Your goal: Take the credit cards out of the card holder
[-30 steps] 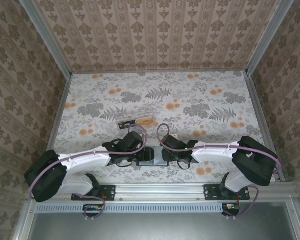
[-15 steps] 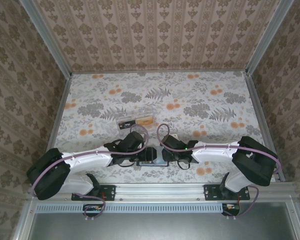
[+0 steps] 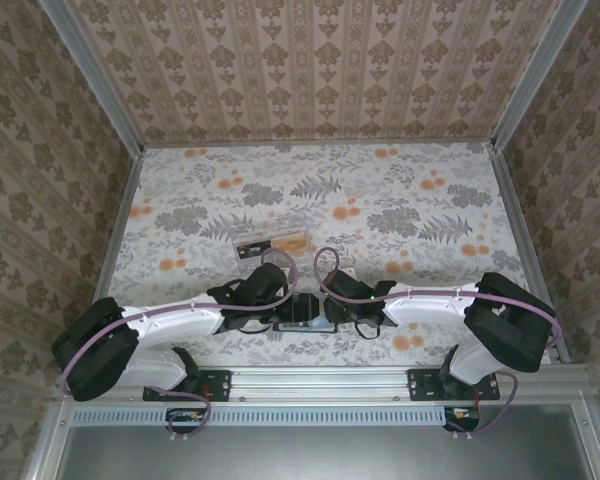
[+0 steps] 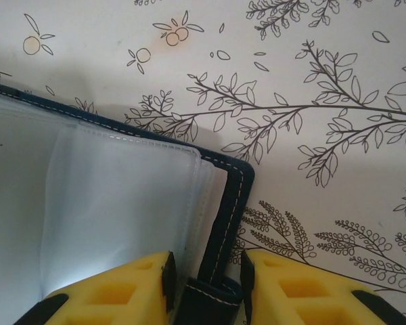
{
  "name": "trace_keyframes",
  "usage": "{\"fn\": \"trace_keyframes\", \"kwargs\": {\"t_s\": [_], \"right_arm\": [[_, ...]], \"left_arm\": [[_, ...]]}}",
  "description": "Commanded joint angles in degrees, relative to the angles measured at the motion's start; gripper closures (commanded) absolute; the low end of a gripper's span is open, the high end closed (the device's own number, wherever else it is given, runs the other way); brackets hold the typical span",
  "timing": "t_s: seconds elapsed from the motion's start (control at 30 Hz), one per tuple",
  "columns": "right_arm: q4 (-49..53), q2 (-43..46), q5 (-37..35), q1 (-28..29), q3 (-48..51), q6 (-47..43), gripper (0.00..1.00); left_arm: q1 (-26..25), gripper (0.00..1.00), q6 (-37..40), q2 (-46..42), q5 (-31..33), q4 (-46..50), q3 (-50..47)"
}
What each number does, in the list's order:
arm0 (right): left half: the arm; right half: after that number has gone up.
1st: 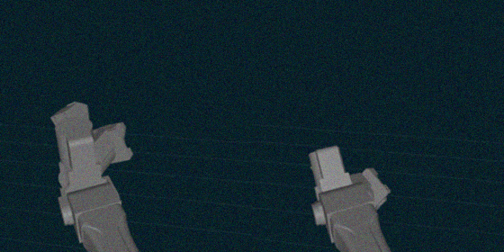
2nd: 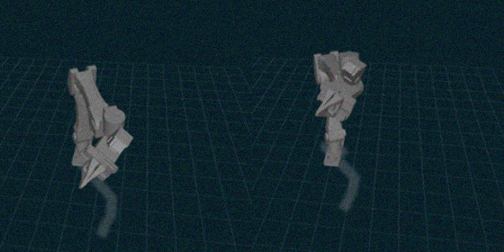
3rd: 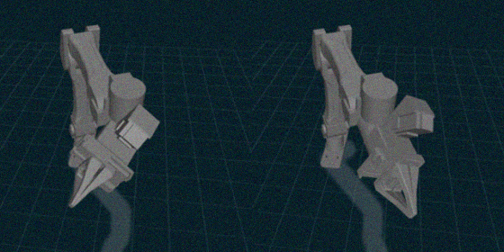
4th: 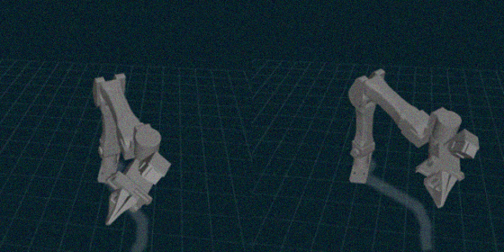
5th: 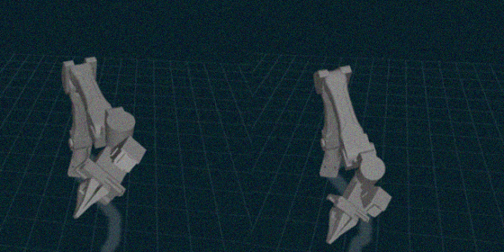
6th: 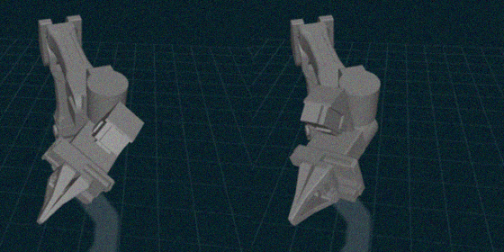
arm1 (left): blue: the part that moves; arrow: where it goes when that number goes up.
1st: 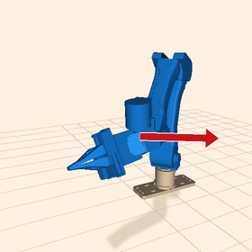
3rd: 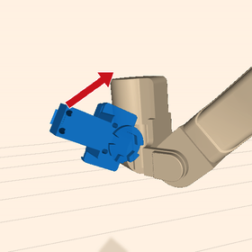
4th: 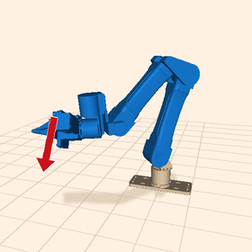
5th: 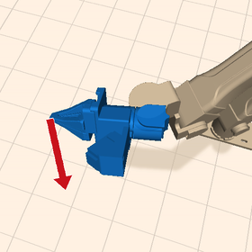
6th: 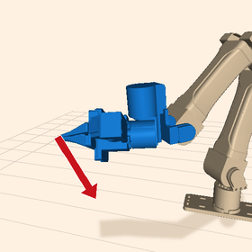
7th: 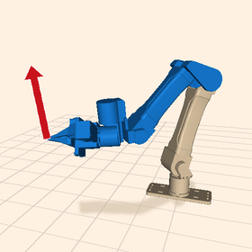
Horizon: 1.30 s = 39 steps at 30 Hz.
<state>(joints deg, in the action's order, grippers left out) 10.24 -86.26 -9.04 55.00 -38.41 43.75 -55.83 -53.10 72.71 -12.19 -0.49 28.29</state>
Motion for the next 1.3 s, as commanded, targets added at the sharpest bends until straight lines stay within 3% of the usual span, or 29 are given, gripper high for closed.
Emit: {"fn": "trace_keyframes", "kwargs": {"t_s": [0.0, 0.47, 0.63, 0.8, 0.93, 1.0, 1.17, 1.27], "right_arm": [[1.2, -1.6, 0.9, 0.1, 0.9, 0.8, 0.65], [2.1, 0.8, -0.9, 0.0, 2.0, 1.0, 0.65], [8.2, 9.0, -5.8, -0.8, 3.3, 1.4, 0.63], [11.9, 20.2, -7.9, -3.1, 6.0, 1.2, 0.61], [11.3, 25.6, -5.8, -3.6, 6.0, -0.2, 0.6], [9.4, 25.5, -2.8, -3.6, 5.4, -0.4, 0.61], [1.6, 18.2, 8.5, -3.5, 2.5, 1.9, 0.66], [-3.4, 13.1, 13.9, -3.5, 1.6, 5.0, 0.68]], "left_arm": [[-1.2, 0.07, 0.5, -0.9, -1.2, -0.5, 1.6], [-3.6, 0.07, 1.3, 3.3, -0.6, 0.0, 6.6], [-3.6, 0.08, 1.2, 4.4, 0.5, 0.1, 6.9], [-2.0, 0.1, 1.6, -0.8, 4.2, 4.5, 5.5], [1.8, 0.19, 1.5, -7.9, 6.4, 9.4, 2.0], [4.0, 0.29, 1.5, -11.4, 6.8, 11.7, -0.3], [9.5, 0.62, 1.9, -16.8, 5.0, 13.2, -5.7], [10.3, 0.82, 1.9, -16.8, 3.8, 11.8, -6.8]]}}
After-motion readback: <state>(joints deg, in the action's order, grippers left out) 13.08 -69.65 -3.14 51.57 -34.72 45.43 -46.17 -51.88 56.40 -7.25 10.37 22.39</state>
